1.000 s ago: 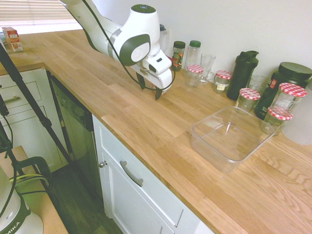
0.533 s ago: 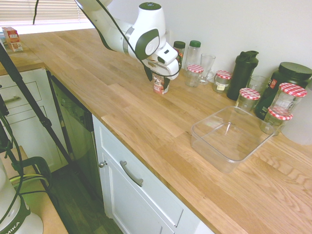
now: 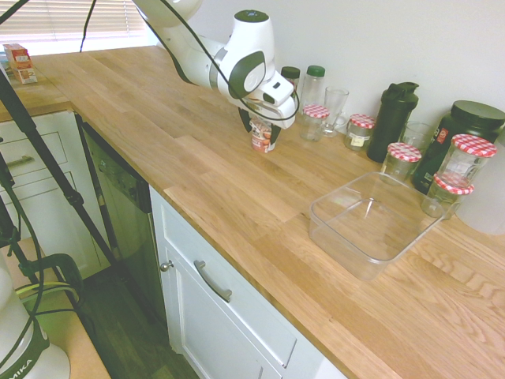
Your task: Put the cereal into the container
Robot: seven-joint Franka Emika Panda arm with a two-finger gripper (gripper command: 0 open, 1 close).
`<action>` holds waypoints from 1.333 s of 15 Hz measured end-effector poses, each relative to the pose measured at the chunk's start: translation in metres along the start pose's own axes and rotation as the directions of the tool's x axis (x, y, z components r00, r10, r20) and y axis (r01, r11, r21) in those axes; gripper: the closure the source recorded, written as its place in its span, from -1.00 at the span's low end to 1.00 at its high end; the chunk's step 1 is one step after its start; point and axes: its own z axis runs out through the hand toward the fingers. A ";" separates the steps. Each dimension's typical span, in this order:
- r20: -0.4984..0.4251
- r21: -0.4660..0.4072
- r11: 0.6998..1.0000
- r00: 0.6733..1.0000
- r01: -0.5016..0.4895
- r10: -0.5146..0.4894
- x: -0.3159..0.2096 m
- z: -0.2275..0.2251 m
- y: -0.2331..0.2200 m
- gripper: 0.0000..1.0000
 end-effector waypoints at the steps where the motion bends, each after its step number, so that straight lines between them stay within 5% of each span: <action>1: 0.001 -0.001 1.000 1.000 0.005 -0.005 0.002 0.002 -0.002 -1.00; 6: 0.007 0.003 1.000 0.999 0.031 -0.031 0.006 0.009 -0.007 -1.00; 7: 0.007 0.004 0.999 0.999 0.037 -0.037 0.005 0.009 -0.009 1.00; 20: -0.006 0.012 0.997 0.997 0.076 -0.076 0.006 0.008 -0.010 1.00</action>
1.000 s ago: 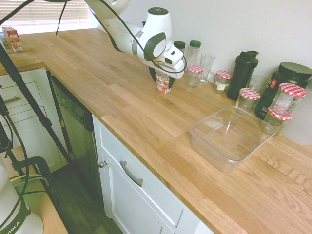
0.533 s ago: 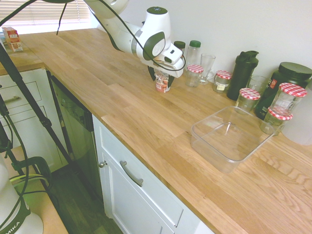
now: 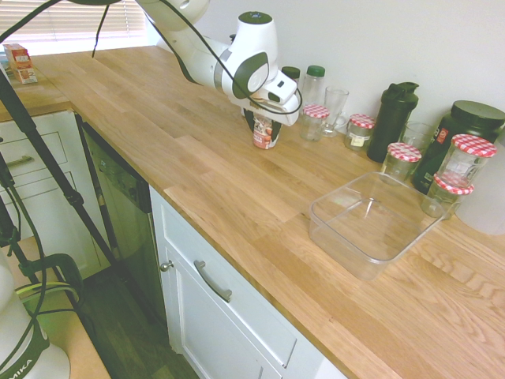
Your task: Put the cereal into the container
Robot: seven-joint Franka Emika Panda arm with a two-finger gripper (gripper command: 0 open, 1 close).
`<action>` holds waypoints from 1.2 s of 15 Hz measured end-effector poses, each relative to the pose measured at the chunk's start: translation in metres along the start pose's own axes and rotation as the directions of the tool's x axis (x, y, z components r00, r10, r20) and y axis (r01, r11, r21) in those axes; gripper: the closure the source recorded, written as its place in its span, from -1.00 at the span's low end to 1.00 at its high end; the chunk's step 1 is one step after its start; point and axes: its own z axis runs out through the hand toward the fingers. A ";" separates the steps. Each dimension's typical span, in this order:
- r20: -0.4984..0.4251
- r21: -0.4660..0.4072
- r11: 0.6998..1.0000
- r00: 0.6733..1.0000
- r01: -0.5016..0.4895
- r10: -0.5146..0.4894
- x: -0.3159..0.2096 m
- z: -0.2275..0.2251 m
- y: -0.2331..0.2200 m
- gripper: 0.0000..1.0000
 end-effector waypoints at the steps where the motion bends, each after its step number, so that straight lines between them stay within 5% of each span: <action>1: -0.002 0.002 1.000 1.000 0.001 -0.001 0.000 0.000 0.000 1.00; 5: -0.029 0.024 1.000 1.000 -0.001 0.002 0.004 -0.011 -0.004 1.00; 9: -0.091 0.070 0.997 0.995 -0.035 0.041 0.027 -0.070 0.001 1.00; 18: -0.228 0.073 0.966 0.939 -0.248 0.259 0.059 -0.182 0.182 1.00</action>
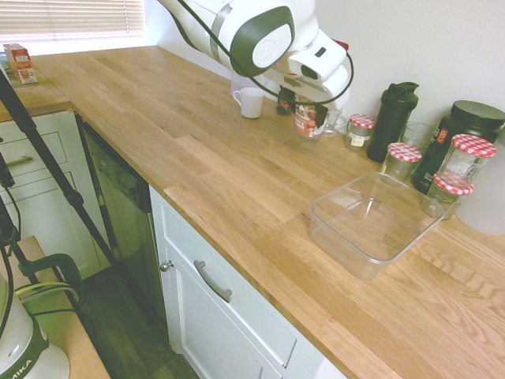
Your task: Put the cereal into the container
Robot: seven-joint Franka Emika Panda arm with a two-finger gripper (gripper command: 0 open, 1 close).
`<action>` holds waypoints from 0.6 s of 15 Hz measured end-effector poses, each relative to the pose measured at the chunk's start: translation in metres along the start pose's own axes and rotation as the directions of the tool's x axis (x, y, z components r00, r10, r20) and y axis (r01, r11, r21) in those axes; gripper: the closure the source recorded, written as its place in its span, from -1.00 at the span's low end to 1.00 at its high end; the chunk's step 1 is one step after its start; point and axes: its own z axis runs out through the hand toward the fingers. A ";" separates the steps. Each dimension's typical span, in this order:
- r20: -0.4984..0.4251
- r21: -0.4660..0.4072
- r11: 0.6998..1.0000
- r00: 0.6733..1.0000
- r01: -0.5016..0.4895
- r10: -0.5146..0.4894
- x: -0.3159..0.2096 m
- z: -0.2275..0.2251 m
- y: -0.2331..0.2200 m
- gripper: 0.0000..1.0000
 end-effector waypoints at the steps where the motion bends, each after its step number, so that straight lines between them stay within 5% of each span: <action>1: -0.015 -0.012 1.000 1.000 -0.026 0.026 0.015 -0.004 0.021 1.00; 9: -0.005 -0.094 0.983 0.987 -0.160 0.160 0.078 0.047 0.128 1.00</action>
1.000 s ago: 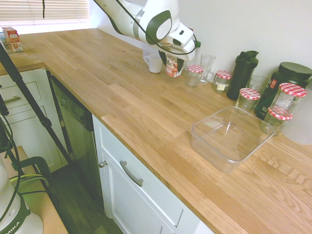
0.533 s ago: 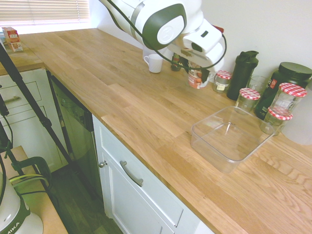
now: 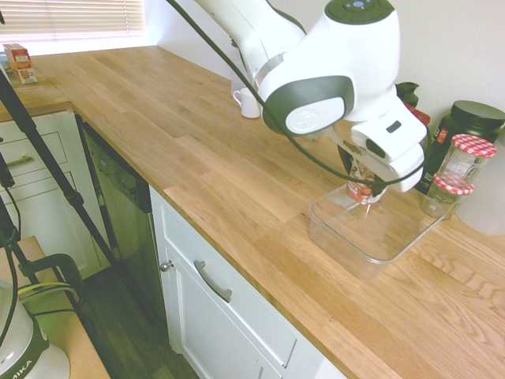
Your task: Put the cereal into the container
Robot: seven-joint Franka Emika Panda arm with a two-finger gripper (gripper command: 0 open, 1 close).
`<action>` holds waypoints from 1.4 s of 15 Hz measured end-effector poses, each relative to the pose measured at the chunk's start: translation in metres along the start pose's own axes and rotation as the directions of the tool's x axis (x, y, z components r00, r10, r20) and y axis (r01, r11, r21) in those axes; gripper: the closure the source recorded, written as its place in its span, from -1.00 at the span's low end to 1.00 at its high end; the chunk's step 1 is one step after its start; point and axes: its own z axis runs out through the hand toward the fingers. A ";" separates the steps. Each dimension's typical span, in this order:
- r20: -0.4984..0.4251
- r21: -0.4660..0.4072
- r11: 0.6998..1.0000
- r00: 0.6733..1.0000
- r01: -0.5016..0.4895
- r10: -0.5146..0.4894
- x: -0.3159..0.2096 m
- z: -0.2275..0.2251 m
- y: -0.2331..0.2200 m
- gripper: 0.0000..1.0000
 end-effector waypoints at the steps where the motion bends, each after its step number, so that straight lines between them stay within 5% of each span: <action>1: 0.003 -0.014 1.000 1.000 -0.002 0.002 0.005 0.010 0.003 1.00; 7: 0.044 -0.090 0.996 0.999 0.011 -0.007 0.002 0.059 0.018 1.00; 8: 0.042 -0.089 0.996 0.999 0.013 -0.009 0.003 0.060 0.017 -1.00; 21: 0.088 -0.121 0.991 0.995 0.049 -0.038 0.001 0.060 0.008 -1.00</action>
